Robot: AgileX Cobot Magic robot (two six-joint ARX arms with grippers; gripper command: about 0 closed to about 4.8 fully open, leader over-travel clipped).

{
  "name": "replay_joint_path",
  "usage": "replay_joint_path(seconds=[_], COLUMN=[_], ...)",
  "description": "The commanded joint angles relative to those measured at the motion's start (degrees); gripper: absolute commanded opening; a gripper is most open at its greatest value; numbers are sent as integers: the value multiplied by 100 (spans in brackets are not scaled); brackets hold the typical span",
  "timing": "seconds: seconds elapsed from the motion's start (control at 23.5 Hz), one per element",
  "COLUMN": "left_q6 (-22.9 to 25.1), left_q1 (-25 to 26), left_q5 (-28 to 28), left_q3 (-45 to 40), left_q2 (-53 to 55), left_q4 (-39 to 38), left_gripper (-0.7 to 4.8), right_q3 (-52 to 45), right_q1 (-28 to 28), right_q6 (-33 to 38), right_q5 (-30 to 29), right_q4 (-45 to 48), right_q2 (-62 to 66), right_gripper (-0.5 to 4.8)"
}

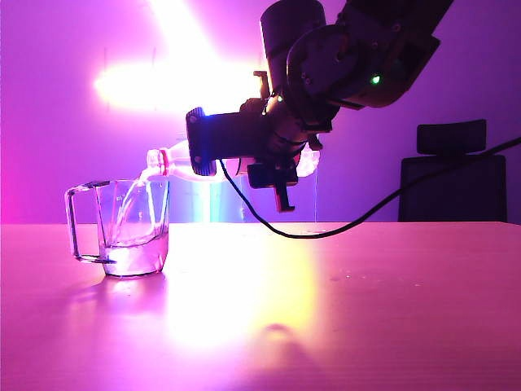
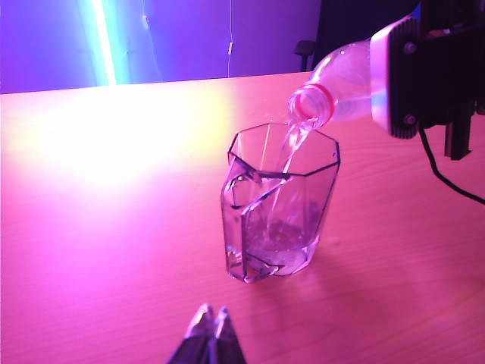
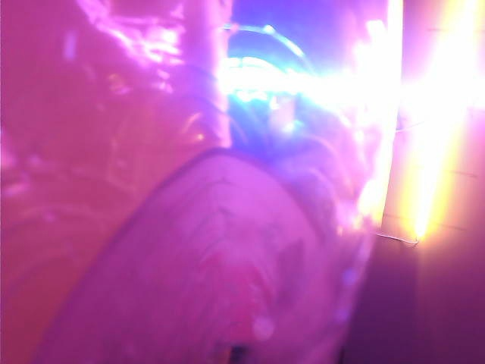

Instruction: Pick up the mineral water bottle on the table and pour water into the mug until it's half full.

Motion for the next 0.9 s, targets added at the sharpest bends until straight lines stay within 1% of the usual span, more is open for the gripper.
replay_joint_path(seconds=[0.04,0.17,0.38,0.72,0.81,0.9], left_q6=[-15,-15,-15,-15,-15,-15], left_q1=[-4,-4,-4,-4,-4,-4], left_q5=[22,22,22,22,22,22], left_q3=[24,24,24,24,24,24], left_q2=[7,7,7,7,7,7], left_q4=[74,74,74,74,74,74], left_gripper=[-2,-2,-2,-2,-2,-2], right_q3=[59,59,57,52,52,50], right_q1=[4,4,7,9,9,79], right_q6=[28,144,540,581,793,1296], right_q5=[17,35,44,153,168,210], right_q4=[313,313,306,304,304,216], right_q2=[-72,-72,-72,-72,-72,-81], right_gripper=[197,197,197,197,197,197])
